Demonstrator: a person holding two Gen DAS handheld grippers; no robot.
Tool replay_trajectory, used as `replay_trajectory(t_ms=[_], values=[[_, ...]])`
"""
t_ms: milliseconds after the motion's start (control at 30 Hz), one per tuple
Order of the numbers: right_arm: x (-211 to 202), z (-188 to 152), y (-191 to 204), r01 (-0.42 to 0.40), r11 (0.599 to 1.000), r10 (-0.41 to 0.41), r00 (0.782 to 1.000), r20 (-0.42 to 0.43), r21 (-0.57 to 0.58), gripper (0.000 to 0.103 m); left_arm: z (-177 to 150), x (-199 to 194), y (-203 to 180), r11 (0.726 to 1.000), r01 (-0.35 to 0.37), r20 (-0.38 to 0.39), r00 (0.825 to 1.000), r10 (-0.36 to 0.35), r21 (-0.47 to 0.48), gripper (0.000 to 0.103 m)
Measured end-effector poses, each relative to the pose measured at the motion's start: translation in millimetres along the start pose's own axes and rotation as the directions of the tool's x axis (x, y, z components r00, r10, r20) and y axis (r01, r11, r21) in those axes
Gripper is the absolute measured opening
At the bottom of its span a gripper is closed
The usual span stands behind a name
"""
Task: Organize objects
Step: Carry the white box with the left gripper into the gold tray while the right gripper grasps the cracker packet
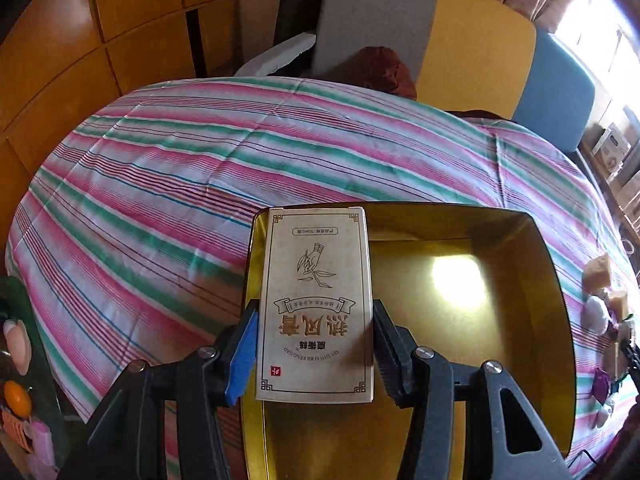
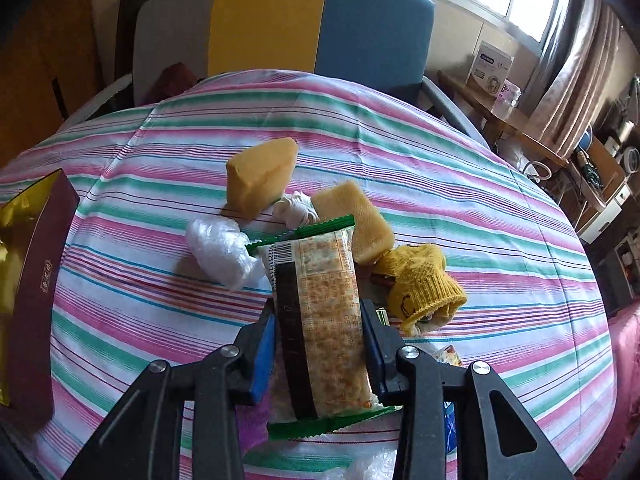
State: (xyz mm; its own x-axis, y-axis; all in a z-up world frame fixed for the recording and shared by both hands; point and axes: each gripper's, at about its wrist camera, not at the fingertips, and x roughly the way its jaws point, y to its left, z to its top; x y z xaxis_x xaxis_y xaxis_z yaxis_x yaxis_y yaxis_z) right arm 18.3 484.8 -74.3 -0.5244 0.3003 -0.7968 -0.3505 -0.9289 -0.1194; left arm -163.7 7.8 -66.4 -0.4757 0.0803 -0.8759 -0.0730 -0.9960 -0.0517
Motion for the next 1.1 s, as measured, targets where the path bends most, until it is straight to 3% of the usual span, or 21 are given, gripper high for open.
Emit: replay_trajectory(t_ms=[400, 633, 933, 1100], values=[[0.6, 1.8, 0.7, -0.019, 1.000, 0.019, 1.000, 0.001, -0.003, 0.039, 2.8, 24.8, -4.0, 0.999, -0.040, -0.038, 0.999, 0.039, -0.018, 0.053], [1.6, 1.4, 0.0, -0.021, 1.000, 0.021, 1.000, 0.000, -0.003, 0.039, 8.4, 32.3, -1.5, 0.998, -0.064, -0.020, 0.998, 0.064, -0.026, 0.053], [1.4, 2.1, -2.1, -0.022, 1.000, 0.022, 1.000, 0.005, 0.012, 0.039, 8.4, 26.4, 6.0, 0.997, -0.047, -0.013, 0.999, 0.046, -0.068, 0.054], [3.3, 1.9, -5.3, -0.019, 0.999, 0.019, 1.000, -0.001, 0.029, 0.039, 8.0, 6.8, 2.3, 0.998, -0.047, 0.035, 0.998, 0.048, -0.029, 0.065]])
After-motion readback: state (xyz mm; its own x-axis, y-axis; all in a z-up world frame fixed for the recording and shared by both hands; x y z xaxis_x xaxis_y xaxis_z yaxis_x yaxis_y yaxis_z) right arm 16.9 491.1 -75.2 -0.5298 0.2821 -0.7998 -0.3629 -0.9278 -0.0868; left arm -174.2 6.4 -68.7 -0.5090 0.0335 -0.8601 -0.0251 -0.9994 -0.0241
